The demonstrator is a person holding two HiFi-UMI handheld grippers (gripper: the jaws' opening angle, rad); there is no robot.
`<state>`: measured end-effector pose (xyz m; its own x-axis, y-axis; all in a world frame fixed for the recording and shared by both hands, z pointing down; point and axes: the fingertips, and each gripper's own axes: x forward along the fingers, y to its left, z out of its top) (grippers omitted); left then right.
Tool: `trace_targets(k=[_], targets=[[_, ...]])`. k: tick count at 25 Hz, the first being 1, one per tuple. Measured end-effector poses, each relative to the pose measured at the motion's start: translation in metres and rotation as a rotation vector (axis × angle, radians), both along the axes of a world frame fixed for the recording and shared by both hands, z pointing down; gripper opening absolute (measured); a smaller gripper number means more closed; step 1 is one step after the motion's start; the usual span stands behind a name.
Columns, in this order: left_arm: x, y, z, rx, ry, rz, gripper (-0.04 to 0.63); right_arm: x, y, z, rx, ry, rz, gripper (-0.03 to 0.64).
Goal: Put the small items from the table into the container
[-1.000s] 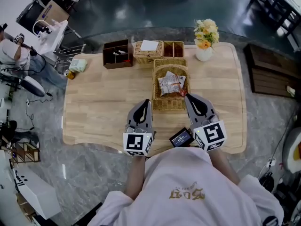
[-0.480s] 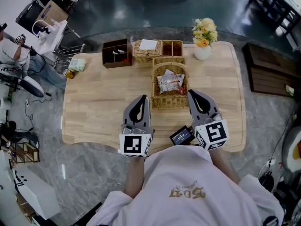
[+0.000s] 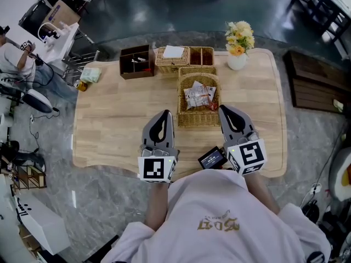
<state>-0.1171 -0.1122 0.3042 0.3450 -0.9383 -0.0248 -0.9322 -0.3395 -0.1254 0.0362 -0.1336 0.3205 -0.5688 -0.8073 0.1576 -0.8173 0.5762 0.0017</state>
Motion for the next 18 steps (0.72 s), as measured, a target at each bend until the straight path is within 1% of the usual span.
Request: trace_targets(k=[8,13,18], targets=[[-0.0024,0.0007,0.0014,-0.004,-0.015,-0.009,-0.006,0.0005,-0.0021,0.0025,-0.01,-0.018,0.001,0.018],[-0.0003,-0.0008,0.0029,-0.012,-0.016,0.003,-0.006,-0.0004,-0.0042,0.0052,-0.019,-0.02,0.0,0.018],[-0.0031,-0.0008,0.0063,-0.019,-0.017,-0.013,-0.006,0.0012,-0.0061,0.009,-0.028,-0.016,0.0,0.018]])
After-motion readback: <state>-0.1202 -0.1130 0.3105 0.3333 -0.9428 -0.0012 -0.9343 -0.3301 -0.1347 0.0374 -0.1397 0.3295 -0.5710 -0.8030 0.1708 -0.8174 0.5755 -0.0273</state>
